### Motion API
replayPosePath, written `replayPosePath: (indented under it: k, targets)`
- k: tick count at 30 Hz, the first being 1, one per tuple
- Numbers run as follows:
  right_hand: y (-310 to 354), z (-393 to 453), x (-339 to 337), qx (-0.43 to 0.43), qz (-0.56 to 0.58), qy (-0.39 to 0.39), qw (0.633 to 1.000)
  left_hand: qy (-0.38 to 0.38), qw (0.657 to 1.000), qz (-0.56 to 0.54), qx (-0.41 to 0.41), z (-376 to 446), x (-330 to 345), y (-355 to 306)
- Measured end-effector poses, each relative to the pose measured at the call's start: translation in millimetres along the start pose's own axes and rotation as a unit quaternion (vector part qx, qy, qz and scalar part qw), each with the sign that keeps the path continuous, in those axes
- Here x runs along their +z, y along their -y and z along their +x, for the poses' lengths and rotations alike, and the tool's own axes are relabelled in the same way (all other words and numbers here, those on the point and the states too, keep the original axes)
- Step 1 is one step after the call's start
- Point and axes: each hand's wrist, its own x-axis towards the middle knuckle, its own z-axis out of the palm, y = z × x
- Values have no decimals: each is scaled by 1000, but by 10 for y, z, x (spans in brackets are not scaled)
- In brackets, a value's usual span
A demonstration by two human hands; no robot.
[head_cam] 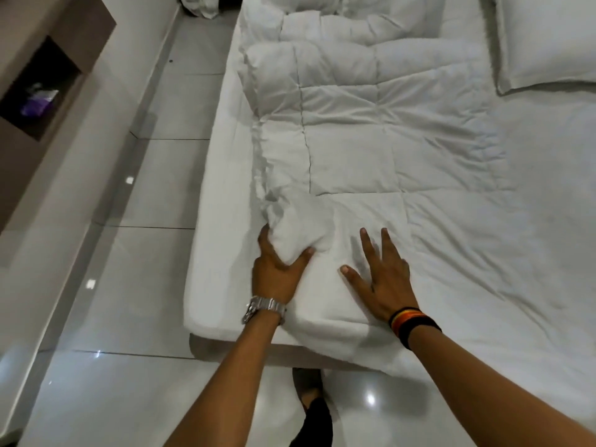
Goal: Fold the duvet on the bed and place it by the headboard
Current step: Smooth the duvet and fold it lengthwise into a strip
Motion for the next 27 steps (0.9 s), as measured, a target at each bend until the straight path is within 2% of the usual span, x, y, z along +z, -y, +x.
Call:
replayPosePath:
  k: [4,6,8,10,16,23,27]
  targets:
    - [209,-460,124,-81,21,-21,996,-41,982,141,-122,-634,-743,518]
    - [170,-784,324,-101,-31,32,994,-57,966,200,-153,-898,-939,775]
    - [30,-1118,556,-79,-114,131,982,5,954,234,-185,-1066,-982,993]
    - [-95,-1373,716,-39,-134,177,974,69,953,218,-199,-1139,-929,1187]
    - [-73,-1228,670,-23,-109,116,987,28,980,172,-94,-780,-654,1144]
    - [208,-211,698,-3,-114,40,993,2,994,41,-97,495,-173,721]
    - [430,385,878,9,-150,26,988,4,993,43,-110,1089,109,508]
